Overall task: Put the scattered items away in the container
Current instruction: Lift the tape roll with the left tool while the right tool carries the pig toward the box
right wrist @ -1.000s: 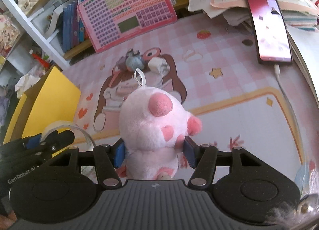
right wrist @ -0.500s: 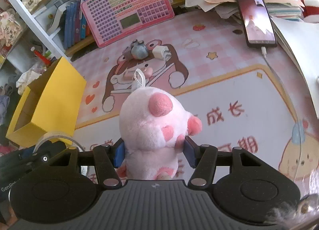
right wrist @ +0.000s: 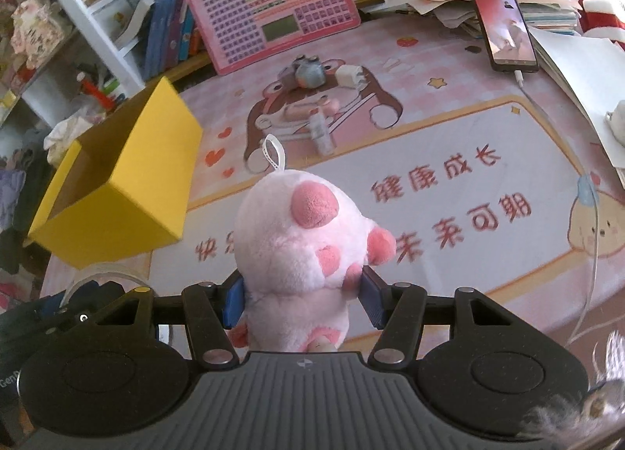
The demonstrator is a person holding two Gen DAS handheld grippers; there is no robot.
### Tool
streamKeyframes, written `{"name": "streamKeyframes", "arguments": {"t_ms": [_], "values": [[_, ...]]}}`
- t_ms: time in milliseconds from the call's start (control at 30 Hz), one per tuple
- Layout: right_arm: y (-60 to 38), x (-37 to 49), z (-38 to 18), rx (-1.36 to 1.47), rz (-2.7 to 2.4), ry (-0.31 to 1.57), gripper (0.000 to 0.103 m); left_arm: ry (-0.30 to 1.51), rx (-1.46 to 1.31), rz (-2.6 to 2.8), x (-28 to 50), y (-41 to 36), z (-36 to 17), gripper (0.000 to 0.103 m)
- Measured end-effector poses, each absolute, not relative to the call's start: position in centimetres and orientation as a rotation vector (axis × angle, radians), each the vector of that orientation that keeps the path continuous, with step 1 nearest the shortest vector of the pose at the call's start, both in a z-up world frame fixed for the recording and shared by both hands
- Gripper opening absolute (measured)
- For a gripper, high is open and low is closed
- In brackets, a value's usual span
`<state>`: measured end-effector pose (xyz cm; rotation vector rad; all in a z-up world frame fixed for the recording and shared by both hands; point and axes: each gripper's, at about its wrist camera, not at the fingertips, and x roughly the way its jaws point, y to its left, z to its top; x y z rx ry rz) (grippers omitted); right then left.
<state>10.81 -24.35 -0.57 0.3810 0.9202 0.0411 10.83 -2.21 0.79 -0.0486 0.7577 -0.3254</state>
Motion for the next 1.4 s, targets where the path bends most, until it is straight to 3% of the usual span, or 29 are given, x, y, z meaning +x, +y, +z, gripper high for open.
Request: {"name": "streamKeyframes", "arguments": {"t_ms": [567, 1400], "values": [[-15.8, 5.2, -1.0, 0.359, 0.072, 0.934, 0.056, 0.742, -0.077, -0.299, 5.3, 6.0, 0.8, 0.043], [-8.2, 4.7, -1.1, 0.276, 0.253, 0.983, 0.056, 0.717, -0.119, -0.164, 3.0, 12.4, 1.3, 0.043]]}}
